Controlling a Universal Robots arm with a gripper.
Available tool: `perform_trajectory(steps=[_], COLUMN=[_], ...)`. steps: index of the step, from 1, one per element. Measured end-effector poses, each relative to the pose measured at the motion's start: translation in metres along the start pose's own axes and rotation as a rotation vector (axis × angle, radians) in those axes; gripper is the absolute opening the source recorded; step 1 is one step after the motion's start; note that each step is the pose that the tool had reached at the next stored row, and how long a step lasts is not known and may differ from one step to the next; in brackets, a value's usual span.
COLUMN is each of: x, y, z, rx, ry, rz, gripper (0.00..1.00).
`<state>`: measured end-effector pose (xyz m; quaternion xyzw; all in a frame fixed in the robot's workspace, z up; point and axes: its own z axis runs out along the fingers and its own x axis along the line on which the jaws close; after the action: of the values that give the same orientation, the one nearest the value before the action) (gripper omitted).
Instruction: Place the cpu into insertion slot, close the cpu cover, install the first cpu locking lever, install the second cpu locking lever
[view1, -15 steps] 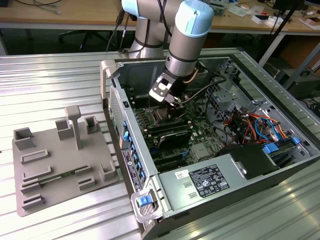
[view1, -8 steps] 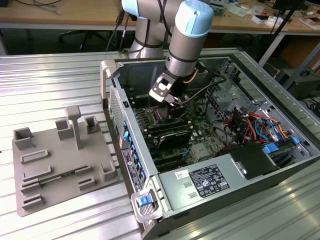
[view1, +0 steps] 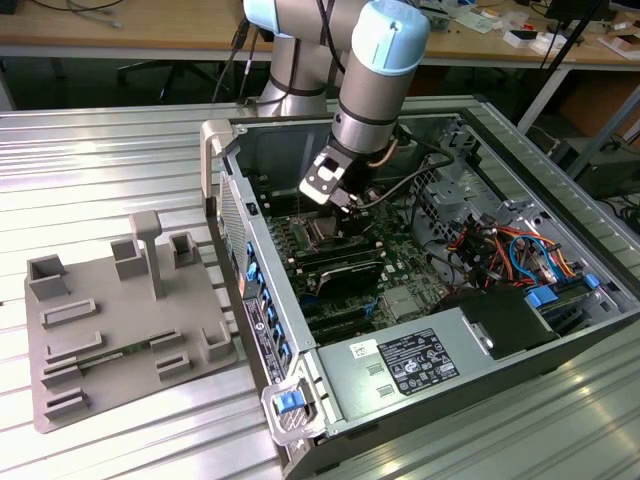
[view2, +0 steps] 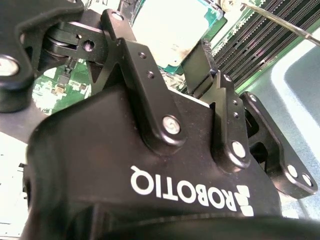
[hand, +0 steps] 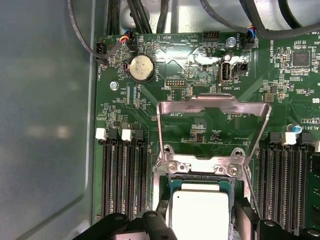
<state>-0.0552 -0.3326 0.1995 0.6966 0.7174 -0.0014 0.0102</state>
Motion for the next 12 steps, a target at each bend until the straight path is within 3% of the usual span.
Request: perform_trajectory(steps=[4,6,10,11,12], x=[-0.0001,-0.0002,-0.0002,-0.0001,-0.0001], y=[0.0001,0.0003,0.0004,0.0004,0.0004], z=[-0.0075,-0.0158,-0.0199,-0.0199,-0.0200], rx=[-0.0001,-0.0002,-0.0002,-0.0004,0.0000], ry=[0.0002,0.0003,0.0003,0.0008,0.0030], rz=[0.000,0.000,0.000,0.000,0.000], gripper=[0.62,0.62,0.62,0.60,0.47])
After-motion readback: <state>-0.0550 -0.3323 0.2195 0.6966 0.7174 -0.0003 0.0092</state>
